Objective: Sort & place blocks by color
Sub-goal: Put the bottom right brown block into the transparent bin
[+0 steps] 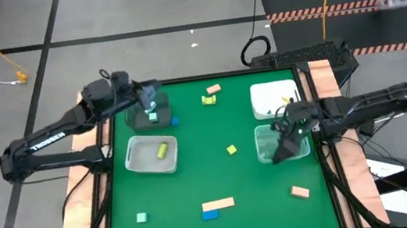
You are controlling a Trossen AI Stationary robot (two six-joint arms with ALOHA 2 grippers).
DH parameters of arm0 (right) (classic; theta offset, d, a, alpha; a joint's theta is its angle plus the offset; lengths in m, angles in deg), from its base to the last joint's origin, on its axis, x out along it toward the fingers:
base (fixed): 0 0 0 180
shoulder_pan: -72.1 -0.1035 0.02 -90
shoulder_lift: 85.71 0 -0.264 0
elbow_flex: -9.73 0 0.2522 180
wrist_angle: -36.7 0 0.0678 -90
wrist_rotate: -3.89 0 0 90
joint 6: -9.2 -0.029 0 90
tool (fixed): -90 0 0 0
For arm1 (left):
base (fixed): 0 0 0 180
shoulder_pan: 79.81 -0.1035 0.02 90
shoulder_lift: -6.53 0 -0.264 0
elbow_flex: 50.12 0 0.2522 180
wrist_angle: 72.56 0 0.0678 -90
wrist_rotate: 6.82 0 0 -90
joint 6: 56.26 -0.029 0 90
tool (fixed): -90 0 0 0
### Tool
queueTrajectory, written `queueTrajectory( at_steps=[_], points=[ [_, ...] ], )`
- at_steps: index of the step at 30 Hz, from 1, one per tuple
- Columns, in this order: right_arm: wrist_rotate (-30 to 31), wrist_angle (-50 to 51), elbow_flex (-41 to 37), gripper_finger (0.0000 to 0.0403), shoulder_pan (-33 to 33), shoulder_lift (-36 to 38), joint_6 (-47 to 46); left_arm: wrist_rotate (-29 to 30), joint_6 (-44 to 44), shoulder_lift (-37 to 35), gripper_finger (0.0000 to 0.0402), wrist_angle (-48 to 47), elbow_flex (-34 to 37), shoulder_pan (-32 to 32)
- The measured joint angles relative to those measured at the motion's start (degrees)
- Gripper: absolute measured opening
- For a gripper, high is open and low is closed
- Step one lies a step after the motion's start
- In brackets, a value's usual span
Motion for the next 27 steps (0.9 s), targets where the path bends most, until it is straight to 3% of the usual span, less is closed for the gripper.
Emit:
queueTrajectory(
  at_steps=[5, 15, 19, 27],
  points=[
    [0.5, 10.2, 0.0, 0.0242, -10.2, -0.3, -2.6, 0.2, 3.5, 1.0, 0.0184, 1.6, 0.0, 3.8],
    [12.7, 9.0, 0.0, 0.0242, -31.7, -5.7, -10.9, 4.6, 7.5, 0.9, 0.0184, 2.2, 0.0, 10.7],
    [18.1, 10.5, 0.0, 0.0242, -36.3, -10.1, -11.0, 8.3, 8.1, 0.9, 0.0184, 2.1, 0.0, 13.3],
    [22.4, 11.9, 0.0, 0.0242, -41.4, -18.7, -10.5, 13.0, 9.9, 0.9, 0.0184, 2.1, 0.0, 17.1]
  ],
)
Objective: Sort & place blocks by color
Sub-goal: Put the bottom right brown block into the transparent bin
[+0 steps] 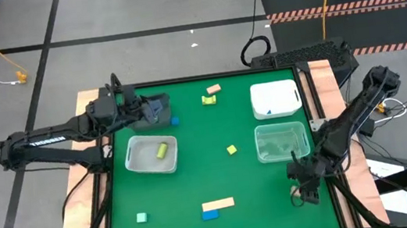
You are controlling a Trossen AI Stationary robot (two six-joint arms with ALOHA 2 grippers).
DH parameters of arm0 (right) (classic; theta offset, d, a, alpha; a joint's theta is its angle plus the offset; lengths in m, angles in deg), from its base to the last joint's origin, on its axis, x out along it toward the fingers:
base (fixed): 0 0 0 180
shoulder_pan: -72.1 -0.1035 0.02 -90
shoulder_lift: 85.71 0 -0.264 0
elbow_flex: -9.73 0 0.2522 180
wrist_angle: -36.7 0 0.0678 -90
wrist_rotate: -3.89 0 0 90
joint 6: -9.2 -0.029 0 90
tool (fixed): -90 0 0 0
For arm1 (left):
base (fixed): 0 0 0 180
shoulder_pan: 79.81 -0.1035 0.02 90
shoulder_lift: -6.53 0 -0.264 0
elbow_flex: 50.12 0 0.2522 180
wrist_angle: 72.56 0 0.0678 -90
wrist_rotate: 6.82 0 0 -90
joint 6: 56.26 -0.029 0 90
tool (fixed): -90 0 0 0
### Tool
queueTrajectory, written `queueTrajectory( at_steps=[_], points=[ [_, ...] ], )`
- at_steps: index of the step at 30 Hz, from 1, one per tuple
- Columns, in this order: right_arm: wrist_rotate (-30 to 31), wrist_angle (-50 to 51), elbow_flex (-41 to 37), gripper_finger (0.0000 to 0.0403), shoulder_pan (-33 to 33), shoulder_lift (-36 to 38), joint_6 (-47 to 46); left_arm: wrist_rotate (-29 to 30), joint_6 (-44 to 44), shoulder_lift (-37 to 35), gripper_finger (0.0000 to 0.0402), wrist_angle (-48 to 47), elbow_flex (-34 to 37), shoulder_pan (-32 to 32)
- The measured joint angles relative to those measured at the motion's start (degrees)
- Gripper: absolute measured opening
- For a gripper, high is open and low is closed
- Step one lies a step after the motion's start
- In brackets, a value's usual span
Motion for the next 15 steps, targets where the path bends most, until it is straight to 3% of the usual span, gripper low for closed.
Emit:
queueTrajectory(
  at_steps=[10, 15],
  points=[
    [2.4, 3.9, 0.0, 0.0242, -2.0, -6.1, 0.1, 5.1, 0.3, 0.0, 0.0184, 0.0, 0.0, 4.1],
    [6.7, 3.6, 0.1, 0.0242, -2.0, -8.1, 1.1, 6.5, 0.7, 0.0, 0.0184, 0.0, 0.0, 5.6]
  ],
)
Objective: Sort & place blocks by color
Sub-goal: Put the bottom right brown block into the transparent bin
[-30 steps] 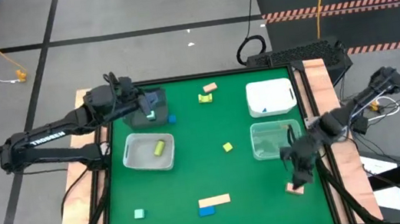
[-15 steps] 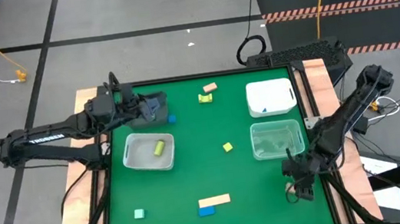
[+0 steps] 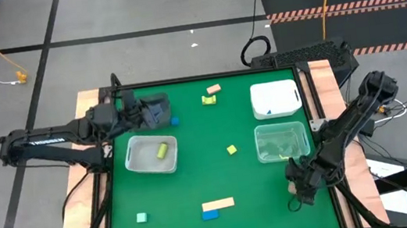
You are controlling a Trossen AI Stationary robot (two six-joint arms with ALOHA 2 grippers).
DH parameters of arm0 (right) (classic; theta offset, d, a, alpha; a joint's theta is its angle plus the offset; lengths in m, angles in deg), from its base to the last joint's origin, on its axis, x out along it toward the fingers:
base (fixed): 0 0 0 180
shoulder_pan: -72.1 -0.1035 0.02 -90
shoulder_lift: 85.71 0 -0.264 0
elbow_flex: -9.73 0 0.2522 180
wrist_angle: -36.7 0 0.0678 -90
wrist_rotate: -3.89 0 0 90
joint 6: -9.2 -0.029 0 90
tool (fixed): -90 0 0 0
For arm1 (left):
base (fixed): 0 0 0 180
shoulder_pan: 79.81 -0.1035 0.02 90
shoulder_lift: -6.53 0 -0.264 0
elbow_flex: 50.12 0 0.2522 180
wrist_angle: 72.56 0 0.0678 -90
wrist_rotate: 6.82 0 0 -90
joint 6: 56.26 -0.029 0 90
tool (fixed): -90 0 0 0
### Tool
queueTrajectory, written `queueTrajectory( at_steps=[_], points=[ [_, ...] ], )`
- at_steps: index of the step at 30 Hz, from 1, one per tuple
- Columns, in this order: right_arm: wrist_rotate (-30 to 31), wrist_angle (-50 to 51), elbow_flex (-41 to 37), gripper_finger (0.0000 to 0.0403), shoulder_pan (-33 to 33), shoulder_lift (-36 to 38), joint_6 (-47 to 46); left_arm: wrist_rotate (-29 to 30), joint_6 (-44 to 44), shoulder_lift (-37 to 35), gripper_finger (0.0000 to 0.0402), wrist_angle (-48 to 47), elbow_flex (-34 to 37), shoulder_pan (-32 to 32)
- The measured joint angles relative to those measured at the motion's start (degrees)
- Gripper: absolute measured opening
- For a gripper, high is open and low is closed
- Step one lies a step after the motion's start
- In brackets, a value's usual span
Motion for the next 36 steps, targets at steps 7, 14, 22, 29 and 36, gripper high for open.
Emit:
queueTrajectory(
  at_steps=[7, 14, 22, 29, 36],
  points=[
    [1.9, -0.2, 0.0, 0.0241, 0.1, -3.2, 4.8, 1.2, 1.2, 0.0, 0.0184, 0.0, 0.0, 1.4],
    [1.6, -0.8, 0.0, 0.0177, 0.1, -4.5, 6.1, 3.3, 1.5, 0.0, 0.0184, 0.0, 0.0, 2.3],
    [-1.3, -1.7, -0.1, 0.0112, -0.6, -2.5, 7.2, 3.3, 1.5, 0.0, 0.0184, 0.0, 0.0, 2.3],
    [-8.1, -4.9, -0.2, 0.0112, -2.7, 6.7, 8.0, 2.8, -0.9, 0.0, 0.0184, 4.6, 0.0, 2.2],
    [-2.1, -7.4, -0.2, 0.0112, -2.5, 19.9, 8.2, 2.1, -3.6, 0.0, 0.0184, 6.4, 0.0, 2.3]
  ],
)
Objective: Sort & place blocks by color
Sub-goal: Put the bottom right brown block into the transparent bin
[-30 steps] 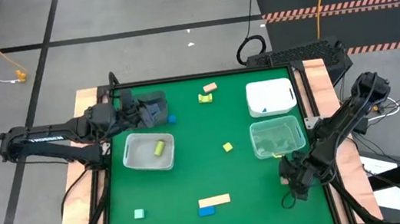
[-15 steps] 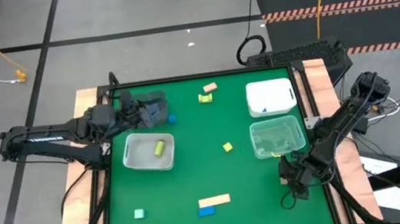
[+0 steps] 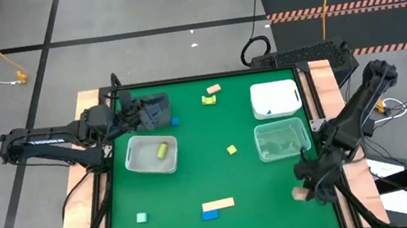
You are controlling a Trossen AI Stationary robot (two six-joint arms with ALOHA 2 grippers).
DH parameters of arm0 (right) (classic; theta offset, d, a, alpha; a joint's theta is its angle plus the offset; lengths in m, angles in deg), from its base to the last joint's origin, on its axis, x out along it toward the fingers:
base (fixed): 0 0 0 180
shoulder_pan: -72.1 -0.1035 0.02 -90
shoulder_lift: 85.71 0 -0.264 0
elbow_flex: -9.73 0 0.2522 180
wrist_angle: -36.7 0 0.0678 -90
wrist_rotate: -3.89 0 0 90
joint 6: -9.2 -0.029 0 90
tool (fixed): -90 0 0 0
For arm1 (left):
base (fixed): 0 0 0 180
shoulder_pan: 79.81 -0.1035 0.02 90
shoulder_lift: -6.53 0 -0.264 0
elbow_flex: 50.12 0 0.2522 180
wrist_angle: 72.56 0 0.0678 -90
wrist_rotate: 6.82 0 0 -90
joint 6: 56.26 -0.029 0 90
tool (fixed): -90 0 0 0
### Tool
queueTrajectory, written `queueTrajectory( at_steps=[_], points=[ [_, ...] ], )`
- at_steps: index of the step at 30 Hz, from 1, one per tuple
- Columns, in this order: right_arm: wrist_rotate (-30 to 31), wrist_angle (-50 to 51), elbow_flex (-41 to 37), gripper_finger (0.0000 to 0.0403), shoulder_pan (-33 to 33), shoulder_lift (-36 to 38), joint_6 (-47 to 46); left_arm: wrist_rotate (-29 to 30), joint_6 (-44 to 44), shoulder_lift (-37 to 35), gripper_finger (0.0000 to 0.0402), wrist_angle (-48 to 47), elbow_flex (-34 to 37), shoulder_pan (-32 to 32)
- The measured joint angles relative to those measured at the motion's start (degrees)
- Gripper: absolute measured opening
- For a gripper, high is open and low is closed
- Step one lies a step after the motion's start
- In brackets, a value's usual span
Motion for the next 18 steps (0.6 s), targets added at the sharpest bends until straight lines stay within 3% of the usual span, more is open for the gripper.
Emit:
queueTrajectory(
  at_steps=[5, 12, 18],
  points=[
    [12.5, -1.1, 0.0, 0.0112, 2.0, 8.9, 3.6, 0.0, -0.8, 0.0, 0.0184, 0.0, 0.0, 0.0],
    [32.5, -8.4, 0.0, 0.0112, 7.3, 17.2, 17.9, -0.1, -4.6, 0.0, 0.0184, 0.0, 0.0, 0.0],
    [42.0, -16.7, 0.0, 0.0112, 12.6, 19.3, 31.2, -0.1, -7.7, 0.0, 0.0184, 0.2, 0.0, 0.0]
  ],
)
